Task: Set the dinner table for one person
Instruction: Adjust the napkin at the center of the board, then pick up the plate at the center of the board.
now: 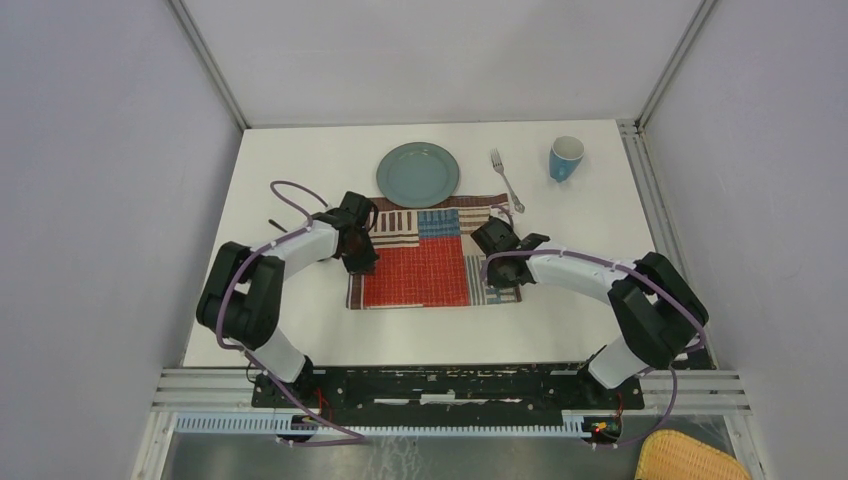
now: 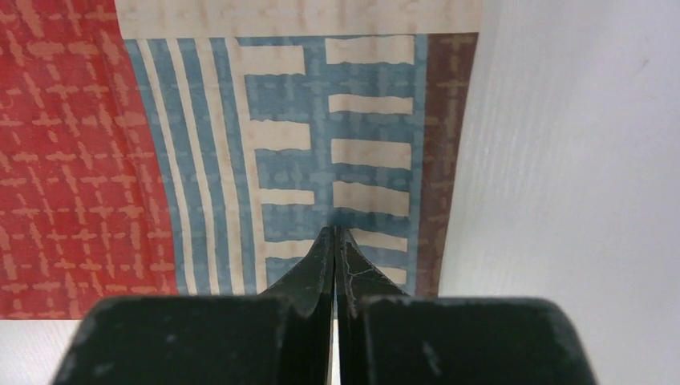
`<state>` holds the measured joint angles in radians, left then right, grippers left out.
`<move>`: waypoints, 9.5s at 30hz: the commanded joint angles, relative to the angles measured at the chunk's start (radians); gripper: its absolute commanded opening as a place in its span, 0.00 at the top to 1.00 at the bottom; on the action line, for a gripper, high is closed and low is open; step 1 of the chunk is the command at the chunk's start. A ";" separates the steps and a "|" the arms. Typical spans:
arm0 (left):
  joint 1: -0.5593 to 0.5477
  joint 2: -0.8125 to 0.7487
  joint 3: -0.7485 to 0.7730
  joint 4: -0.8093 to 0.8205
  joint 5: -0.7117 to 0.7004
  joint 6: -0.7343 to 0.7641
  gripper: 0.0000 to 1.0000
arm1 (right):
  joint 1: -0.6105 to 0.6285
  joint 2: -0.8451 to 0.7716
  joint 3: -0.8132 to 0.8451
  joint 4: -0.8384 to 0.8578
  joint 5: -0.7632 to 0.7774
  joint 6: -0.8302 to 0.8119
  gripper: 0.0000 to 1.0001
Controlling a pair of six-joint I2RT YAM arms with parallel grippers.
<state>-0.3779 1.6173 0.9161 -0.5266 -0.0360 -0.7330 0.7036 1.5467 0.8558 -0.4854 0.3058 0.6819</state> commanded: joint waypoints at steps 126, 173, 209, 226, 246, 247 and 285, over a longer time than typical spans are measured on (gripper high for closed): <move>0.182 0.325 0.689 0.053 -0.013 0.107 0.90 | -0.389 0.385 0.656 0.279 -0.442 -0.036 0.52; 0.209 0.803 1.214 -0.045 -0.159 0.291 0.92 | -0.393 0.752 0.838 0.544 -0.618 0.105 0.50; 0.187 0.873 1.199 -0.016 0.085 0.230 0.97 | -0.361 0.905 0.982 0.549 -0.688 0.198 0.50; 0.180 0.875 1.188 -0.018 0.089 0.234 0.96 | -0.339 0.966 1.021 0.616 -0.800 0.282 0.52; 0.178 0.884 1.196 -0.024 0.082 0.236 0.96 | -0.314 0.960 1.032 0.622 -0.849 0.269 0.89; 0.178 0.885 1.196 -0.024 0.083 0.236 0.96 | -0.313 0.960 1.033 0.622 -0.849 0.269 0.93; 0.185 0.874 1.208 -0.037 0.053 0.239 0.96 | -0.351 0.804 0.952 0.921 -0.913 0.401 1.00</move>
<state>-0.1696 2.4771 2.1120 -0.5419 -0.0353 -0.4854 0.3420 2.5000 1.7794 0.2539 -0.5140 1.0397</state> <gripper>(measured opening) 0.043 0.100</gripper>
